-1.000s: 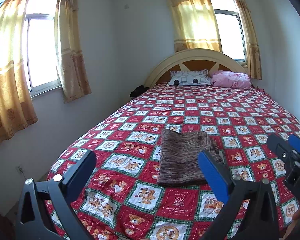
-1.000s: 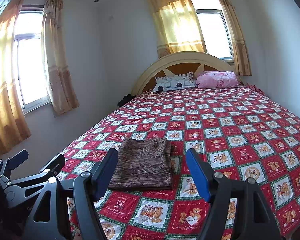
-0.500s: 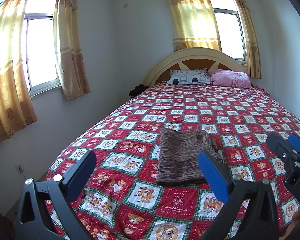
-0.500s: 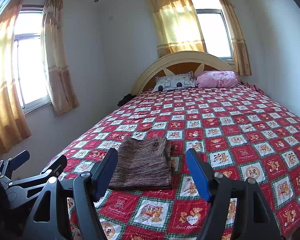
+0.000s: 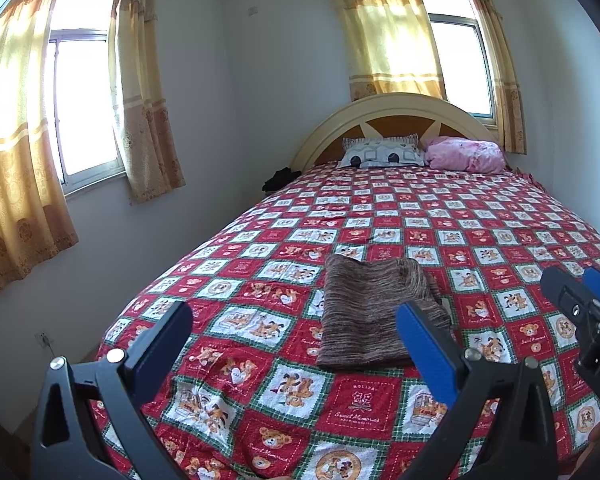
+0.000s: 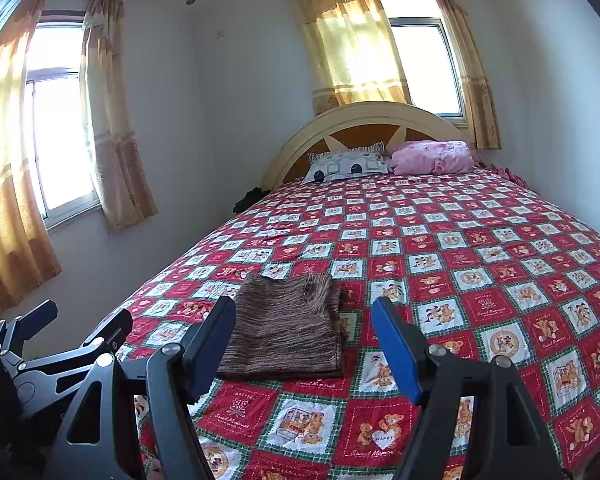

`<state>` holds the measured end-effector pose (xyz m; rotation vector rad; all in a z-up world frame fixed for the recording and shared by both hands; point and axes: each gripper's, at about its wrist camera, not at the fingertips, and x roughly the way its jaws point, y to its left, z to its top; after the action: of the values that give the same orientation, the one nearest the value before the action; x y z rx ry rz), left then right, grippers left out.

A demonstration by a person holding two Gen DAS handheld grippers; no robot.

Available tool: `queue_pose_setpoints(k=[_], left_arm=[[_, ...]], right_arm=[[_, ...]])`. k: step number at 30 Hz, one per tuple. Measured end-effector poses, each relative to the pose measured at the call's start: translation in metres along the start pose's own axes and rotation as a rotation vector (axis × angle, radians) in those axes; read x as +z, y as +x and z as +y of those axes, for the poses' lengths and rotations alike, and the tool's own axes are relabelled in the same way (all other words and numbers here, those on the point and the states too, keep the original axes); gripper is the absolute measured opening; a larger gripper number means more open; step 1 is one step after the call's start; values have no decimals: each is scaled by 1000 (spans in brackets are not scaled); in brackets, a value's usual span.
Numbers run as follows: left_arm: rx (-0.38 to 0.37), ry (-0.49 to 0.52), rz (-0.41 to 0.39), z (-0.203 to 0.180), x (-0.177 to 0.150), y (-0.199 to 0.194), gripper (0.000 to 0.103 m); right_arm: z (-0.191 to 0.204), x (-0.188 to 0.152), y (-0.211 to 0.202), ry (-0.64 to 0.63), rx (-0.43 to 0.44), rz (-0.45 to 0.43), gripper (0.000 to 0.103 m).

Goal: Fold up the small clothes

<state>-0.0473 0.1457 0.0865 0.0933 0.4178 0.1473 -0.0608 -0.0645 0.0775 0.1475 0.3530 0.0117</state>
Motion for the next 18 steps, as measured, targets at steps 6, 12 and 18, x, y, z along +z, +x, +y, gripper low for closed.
queue_pose_setpoints(k=[6,12,18], left_arm=[[-32,-15,28,1,-1,4,103],[-123,-69,74,8,-2,10,103],[-86,-56,88,5,-5,15,103]], right_arm=[[1,0,1,0,0,3,71],[0,-2,2,-4,3,11,71],[-1,-2,2,-3,5,13,71]])
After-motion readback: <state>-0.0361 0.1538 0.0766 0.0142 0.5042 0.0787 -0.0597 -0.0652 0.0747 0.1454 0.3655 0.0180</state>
